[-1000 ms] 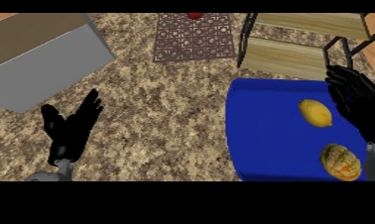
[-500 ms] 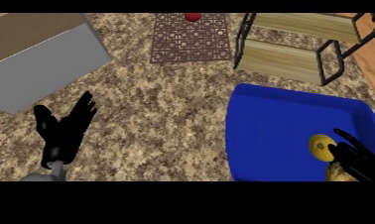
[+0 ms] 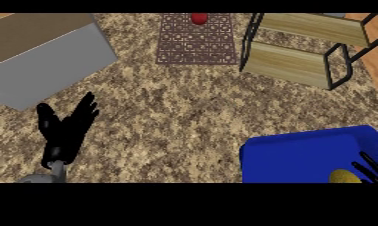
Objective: Pick the squash from the tray and place it in the tiered shelf
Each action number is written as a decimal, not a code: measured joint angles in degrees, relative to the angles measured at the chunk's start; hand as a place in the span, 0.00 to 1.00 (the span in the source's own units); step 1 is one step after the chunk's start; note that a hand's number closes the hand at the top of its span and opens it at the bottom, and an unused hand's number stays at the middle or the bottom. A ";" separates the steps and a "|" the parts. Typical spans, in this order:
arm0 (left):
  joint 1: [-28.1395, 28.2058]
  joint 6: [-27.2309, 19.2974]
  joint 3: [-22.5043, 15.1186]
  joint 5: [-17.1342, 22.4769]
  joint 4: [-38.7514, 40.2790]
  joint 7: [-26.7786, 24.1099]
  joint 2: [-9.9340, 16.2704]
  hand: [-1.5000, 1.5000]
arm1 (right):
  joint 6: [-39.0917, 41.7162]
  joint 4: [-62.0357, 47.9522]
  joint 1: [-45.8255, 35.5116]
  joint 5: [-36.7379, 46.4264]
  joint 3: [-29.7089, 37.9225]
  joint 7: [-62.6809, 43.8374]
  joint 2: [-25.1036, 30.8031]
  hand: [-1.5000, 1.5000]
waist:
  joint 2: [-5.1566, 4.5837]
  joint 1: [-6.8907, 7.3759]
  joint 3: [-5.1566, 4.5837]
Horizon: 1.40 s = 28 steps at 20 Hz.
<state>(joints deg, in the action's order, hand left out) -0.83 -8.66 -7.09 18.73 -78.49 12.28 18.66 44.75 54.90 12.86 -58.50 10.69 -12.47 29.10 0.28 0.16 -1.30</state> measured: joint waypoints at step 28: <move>-4.21 2.12 1.29 -1.61 4.66 1.32 -0.96 0.50 | 20.69 -37.95 -33.44 1.26 -8.34 -22.34 14.23 0.00 | -0.62 1.26 1.37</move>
<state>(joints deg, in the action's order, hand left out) -5.04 -6.54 -5.80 17.12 -73.83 13.60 17.70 65.44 16.95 -20.58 -57.24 2.34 -34.81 43.32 -0.34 1.42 0.07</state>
